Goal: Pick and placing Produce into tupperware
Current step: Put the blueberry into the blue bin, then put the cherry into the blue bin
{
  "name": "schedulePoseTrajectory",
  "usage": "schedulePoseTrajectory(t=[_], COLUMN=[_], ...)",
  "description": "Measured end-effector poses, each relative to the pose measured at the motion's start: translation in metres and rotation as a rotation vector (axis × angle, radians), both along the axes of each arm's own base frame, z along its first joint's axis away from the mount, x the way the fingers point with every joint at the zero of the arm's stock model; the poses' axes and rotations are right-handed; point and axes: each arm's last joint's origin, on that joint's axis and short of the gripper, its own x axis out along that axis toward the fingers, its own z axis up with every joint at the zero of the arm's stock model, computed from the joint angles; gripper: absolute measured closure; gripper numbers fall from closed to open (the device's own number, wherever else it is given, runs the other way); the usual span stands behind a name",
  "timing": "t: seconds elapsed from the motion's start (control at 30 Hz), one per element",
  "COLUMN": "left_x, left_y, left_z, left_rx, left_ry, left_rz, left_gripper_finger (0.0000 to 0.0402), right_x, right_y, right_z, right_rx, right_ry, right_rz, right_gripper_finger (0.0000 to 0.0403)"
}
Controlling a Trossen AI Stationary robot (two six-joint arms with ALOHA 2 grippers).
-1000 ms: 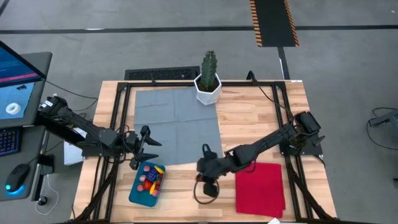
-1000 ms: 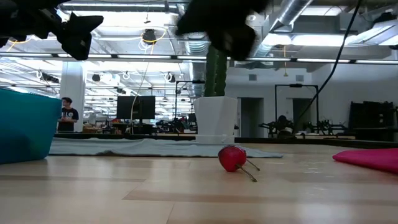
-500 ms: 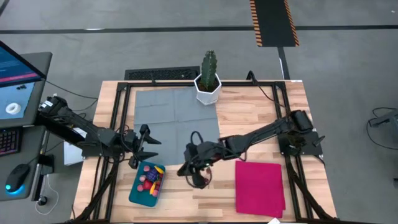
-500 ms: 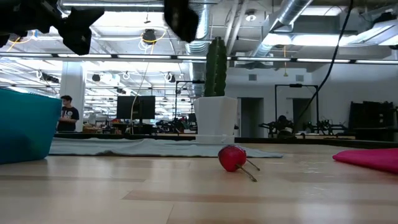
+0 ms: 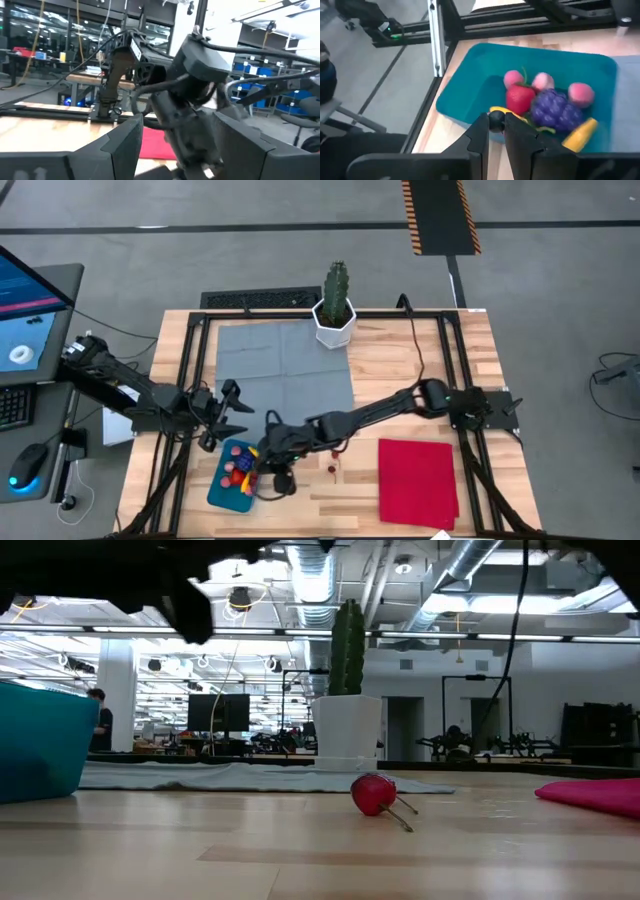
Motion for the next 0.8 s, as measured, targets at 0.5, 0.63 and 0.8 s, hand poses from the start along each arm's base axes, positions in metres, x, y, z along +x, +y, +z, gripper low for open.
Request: schedulePoseTrajectory(t=[0.5,0.63,0.8], left_x=[-0.001,-0.001,-0.001], left_y=[-0.002,-0.002,-0.002], left_z=[0.0,0.0,0.0], left_rx=[0.001,-0.001,0.0], left_ry=[-0.002,0.0,0.005], left_rz=[-0.075,-0.076,-0.076], left_gripper_finger=[0.0175,0.0175,0.0175], right_x=[0.041,0.042,0.039], right_y=[0.004,0.002,0.003], right_z=[-0.034,-0.03,-0.024], right_rx=[-0.01,-0.009,-0.055], right_ry=[0.009,-0.003,-0.017], right_rz=[-0.037,-0.04,-0.004], right_gripper_finger=[0.0277,0.0204,0.0147])
